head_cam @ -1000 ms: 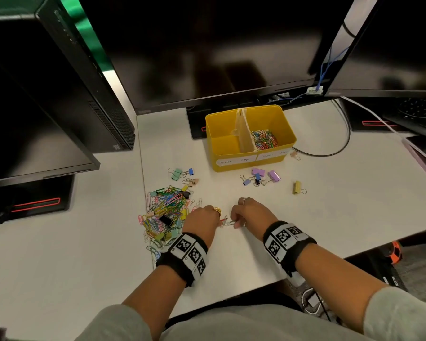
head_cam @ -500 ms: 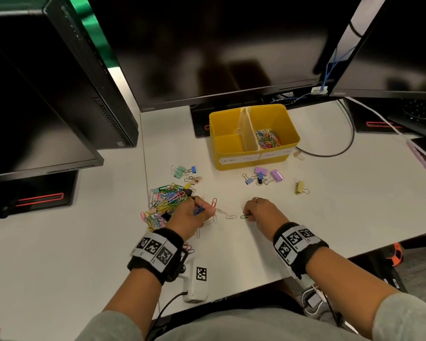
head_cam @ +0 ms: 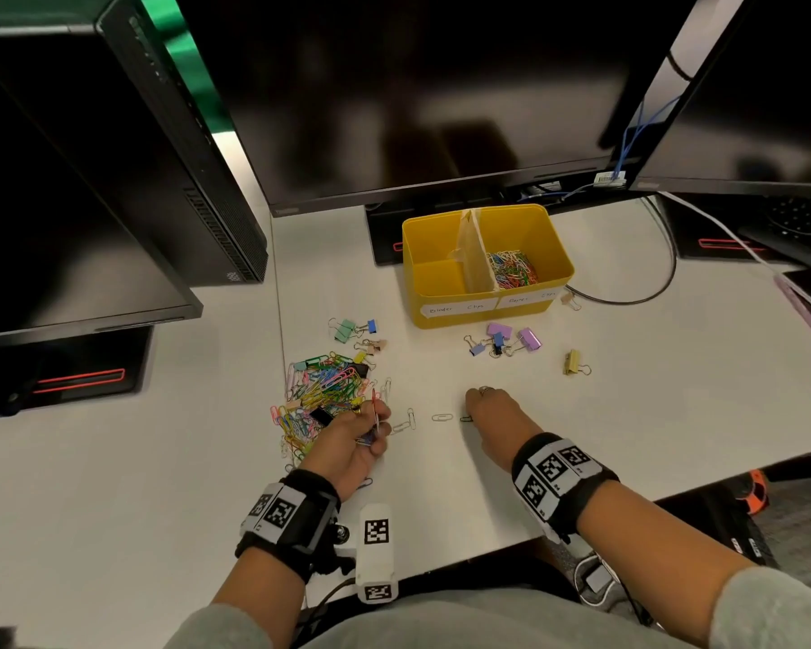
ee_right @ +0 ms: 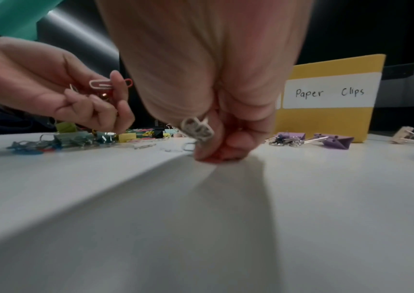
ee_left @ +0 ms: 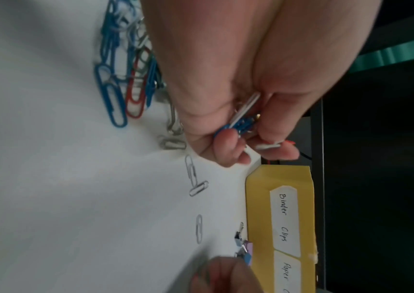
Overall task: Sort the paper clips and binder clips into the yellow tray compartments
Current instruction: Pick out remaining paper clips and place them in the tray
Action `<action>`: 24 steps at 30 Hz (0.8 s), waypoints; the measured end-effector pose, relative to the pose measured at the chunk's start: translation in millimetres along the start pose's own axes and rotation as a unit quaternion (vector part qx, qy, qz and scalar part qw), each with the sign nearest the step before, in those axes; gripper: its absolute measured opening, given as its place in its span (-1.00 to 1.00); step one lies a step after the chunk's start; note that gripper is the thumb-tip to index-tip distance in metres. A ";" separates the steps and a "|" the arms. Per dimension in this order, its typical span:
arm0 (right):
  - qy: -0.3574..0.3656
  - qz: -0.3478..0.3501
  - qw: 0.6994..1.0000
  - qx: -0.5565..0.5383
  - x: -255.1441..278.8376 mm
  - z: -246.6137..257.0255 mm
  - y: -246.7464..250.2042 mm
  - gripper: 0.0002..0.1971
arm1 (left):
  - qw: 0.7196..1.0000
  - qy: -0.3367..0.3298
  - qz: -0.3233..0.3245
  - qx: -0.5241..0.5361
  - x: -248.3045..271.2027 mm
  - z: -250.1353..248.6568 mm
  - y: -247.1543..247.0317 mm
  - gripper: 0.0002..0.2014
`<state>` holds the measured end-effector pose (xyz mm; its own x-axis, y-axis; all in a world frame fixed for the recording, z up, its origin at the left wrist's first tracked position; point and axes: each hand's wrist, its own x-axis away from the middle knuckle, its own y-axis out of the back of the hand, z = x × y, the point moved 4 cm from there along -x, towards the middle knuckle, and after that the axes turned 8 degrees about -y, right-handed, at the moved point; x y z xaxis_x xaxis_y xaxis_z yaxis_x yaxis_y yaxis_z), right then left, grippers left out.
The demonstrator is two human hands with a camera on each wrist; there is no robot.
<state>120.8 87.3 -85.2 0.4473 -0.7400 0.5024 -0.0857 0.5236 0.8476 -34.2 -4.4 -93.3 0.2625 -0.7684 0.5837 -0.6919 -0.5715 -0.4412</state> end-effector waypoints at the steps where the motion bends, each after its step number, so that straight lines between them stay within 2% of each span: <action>1: 0.017 -0.014 0.998 -0.056 2.0 2.5 2.8 -0.68 | 1.000 0.012 -0.006 0.021 0.6 -0.6 -0.7 -0.67; 4: 0.071 -0.089 0.961 -0.254 13.6 22.4 26.7 -0.86 | 0.999 0.037 -0.020 -0.016 0.0 -1.4 -1.6 -0.65; 6: 0.113 -0.095 0.934 -0.325 24.2 44.0 40.5 -0.91 | 0.996 0.059 -0.015 -0.059 -0.7 0.9 -6.4 -0.65; 8: 0.156 -0.084 0.922 -0.343 31.9 64.3 45.5 -0.89 | 0.994 0.093 0.002 -0.060 1.2 4.7 -13.4 -0.66; 11: 0.190 -0.090 0.930 -0.303 35.8 75.6 43.2 -0.80 | 0.987 0.155 0.036 -0.022 5.0 6.1 -20.8 -0.63; 13: 0.178 -0.114 0.918 -0.336 33.6 65.2 46.1 -0.74 | 0.981 0.188 0.049 -0.009 5.8 4.9 -18.1 -0.60; 15: 0.139 -0.150 0.910 -0.360 24.1 46.8 46.3 -0.75 | 0.980 0.195 0.035 0.001 6.4 1.2 -11.0 -0.57; 17: 0.081 -0.150 0.935 -0.312 7.4 28.2 36.9 -0.77 | 0.985 0.163 -0.006 -0.053 8.2 -5.3 0.3 -0.60; 18: 0.049 -0.120 0.954 -0.269 -1.8 21.5 27.8 -0.78 | 0.983 0.127 -0.029 -0.127 9.1 -10.0 6.9 -0.60; 19: 0.028 -0.083 0.969 -0.232 -8.6 17.7 18.1 -0.77 | 0.970 0.083 -0.050 -0.224 11.0 -16.0 12.0 -0.59; 20: 0.021 -0.054 0.977 -0.206 -13.9 16.2 9.4 -0.76 | 0.939 0.033 -0.064 -0.337 13.9 -22.4 15.5 -0.57; 21: 0.024 -0.040 0.980 -0.196 -16.7 16.4 3.8 -0.77 | 0.886 -0.013 -0.071 -0.458 16.4 -27.7 16.6 -0.56; 23: 0.039 -0.032 0.981 -0.189 -17.1 19.4 -0.6 -0.85 | 0.742 -0.068 -0.061 -0.664 21.5 -30.5 9.4 -0.55; 24: 0.044 -0.033 0.983 -0.174 -17.5 20.0 -2.5 -0.85 | 0.686 -0.080 -0.060 -0.720 22.5 -28.8 5.2 -0.57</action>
<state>95.4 90.5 -92.7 0.5179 -0.7460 0.4186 0.2495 0.5998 0.7602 -51.3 -16.4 -62.9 0.3671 -0.8286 0.4228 -0.5754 0.1549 0.8031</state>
